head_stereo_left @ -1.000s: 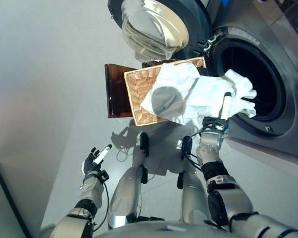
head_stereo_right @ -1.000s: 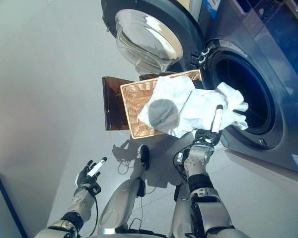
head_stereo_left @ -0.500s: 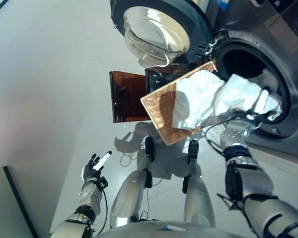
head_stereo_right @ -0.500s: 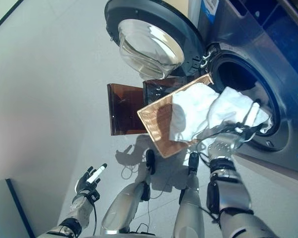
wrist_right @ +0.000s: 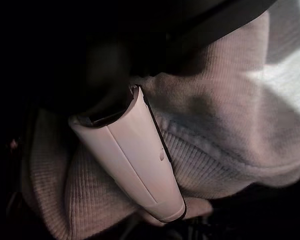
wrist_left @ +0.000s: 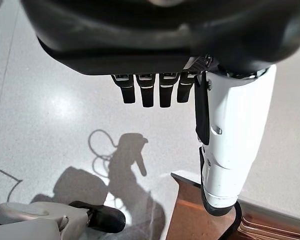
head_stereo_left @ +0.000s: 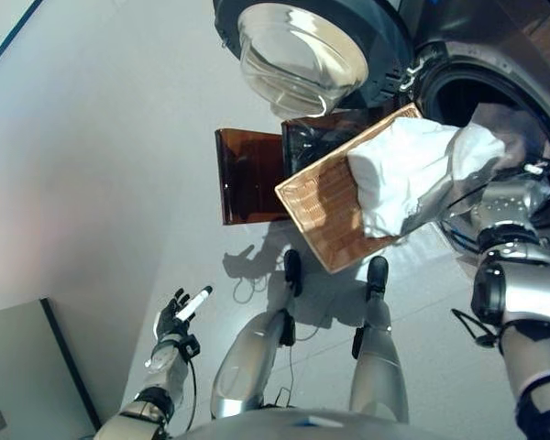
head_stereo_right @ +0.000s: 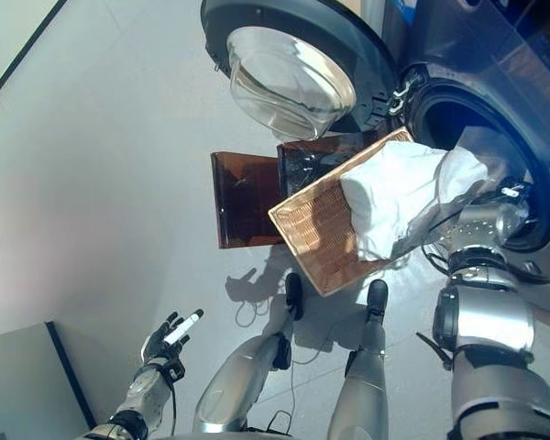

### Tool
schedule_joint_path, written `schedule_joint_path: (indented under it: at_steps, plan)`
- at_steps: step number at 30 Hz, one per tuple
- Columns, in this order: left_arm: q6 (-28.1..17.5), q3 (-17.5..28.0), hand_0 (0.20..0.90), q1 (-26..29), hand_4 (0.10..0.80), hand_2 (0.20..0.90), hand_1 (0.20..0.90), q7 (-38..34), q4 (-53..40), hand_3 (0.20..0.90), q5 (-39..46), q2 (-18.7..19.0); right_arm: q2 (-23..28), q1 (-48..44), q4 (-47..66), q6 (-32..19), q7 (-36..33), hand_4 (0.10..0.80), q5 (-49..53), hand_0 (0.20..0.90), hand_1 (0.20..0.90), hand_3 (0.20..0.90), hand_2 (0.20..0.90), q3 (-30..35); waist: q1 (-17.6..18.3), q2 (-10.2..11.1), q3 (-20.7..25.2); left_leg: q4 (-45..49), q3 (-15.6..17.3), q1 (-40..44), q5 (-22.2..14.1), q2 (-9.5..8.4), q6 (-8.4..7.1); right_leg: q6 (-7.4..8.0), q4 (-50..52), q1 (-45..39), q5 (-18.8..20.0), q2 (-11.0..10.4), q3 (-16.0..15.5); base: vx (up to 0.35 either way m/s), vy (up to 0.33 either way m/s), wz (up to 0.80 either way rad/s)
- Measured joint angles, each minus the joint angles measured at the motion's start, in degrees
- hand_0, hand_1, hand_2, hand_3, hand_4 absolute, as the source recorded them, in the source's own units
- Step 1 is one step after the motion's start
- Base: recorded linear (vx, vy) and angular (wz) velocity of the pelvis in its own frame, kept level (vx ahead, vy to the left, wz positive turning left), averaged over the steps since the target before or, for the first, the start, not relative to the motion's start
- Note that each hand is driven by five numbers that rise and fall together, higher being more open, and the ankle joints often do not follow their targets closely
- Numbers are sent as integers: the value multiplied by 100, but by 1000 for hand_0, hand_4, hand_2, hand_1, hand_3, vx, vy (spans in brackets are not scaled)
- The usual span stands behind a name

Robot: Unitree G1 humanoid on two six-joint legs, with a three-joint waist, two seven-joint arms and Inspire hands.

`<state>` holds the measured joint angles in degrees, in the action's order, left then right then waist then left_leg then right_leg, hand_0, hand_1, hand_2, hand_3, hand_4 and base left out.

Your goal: Pick up the clothes and place them into the washing machine

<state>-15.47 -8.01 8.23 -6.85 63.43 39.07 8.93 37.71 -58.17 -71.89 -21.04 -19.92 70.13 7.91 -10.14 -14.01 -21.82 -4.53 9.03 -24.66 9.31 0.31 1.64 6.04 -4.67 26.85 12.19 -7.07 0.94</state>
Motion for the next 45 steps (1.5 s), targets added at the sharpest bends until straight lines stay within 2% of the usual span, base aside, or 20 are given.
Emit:
schedule_joint_path:
  at_steps: [6, 19, 22, 27, 31, 32, 33, 39, 45]
  plan:
    - [0, -13, 900, 9, 800, 900, 900, 90, -40, 900, 0, -4, 305, -496, -149, 249, -27, 300, -567, 200, 200, 200, 200, -486, -2, -85, -50, 0, 13, -200, 22, -7, 36, 33, 1, 206, 28, -7, 25, 0, 0, 0]
    - [-118, -177, 900, 39, 800, 900, 900, 82, -38, 900, -1, 2, 529, -1596, -277, 202, -586, 300, -186, 200, 200, 200, 200, -488, -43, -229, -145, -1, 19, -397, 7, -19, 58, 43, 1, 454, 37, -10, 126, 12, 1, -2]
    - [-117, -177, 900, 71, 800, 900, 900, 44, -37, 900, 0, 2, 529, -1707, -279, 48, -635, 300, 201, 200, 200, 200, 200, -375, -49, -229, -145, 0, 16, -467, 10, -23, 63, 53, 2, 507, 47, -12, 134, 32, 3, 3]
    - [-109, -183, 900, 101, 800, 900, 900, -40, -15, 900, 0, -1, 528, -1890, -277, -675, -730, 300, 957, 200, 200, 200, 200, 159, -165, -228, -145, 1, 15, -527, 9, -48, 70, 60, 2, 570, 52, -35, 137, 16, 9, 2]
    - [-107, -210, 900, 106, 800, 900, 900, -76, -3, 900, 0, -2, 527, -1977, -277, -1000, -939, 300, 1136, 200, 200, 200, 200, 434, -176, -227, -146, 1, -2, -565, 10, -93, 76, 61, 2, 594, 52, -78, 122, 8, 7, 4]
    - [-108, -210, 900, 106, 800, 900, 900, -76, -3, 900, 0, -2, 528, -1981, -277, -1013, -950, 410, 1135, 354, 354, 354, 354, 444, -171, -226, -147, 1, 0, -565, 8, -102, 79, 63, 2, 596, 53, -87, 123, 0, 0, 0]
    - [-110, -210, 900, 110, 800, 900, 900, -84, -3, 900, 0, -1, 529, -1982, -276, -1013, -986, 800, 1129, 900, 900, 900, 900, 439, -156, -225, -148, 1, 3, -569, 4, -115, 89, 65, 2, 600, 55, -102, 123, 0, 0, 0]
    - [-111, -212, 900, 253, 800, 900, 900, -112, -3, 900, 0, -2, 534, -2003, -312, -972, -1023, 800, 1126, 900, 900, 900, 900, 332, -142, -216, -154, 2, 10, -570, 5, -117, 123, 82, 4, 603, 66, -101, 126, 0, 0, 0]
    - [-107, -210, 900, 278, 800, 900, 900, -111, 2, 900, -2, 3, 543, -2051, -578, -293, -793, 800, 789, 900, 900, 900, 900, 36, -11, -147, -200, 3, 11, -544, 18, -115, 144, 91, 17, 577, 72, -99, 127, 0, 0, 0]
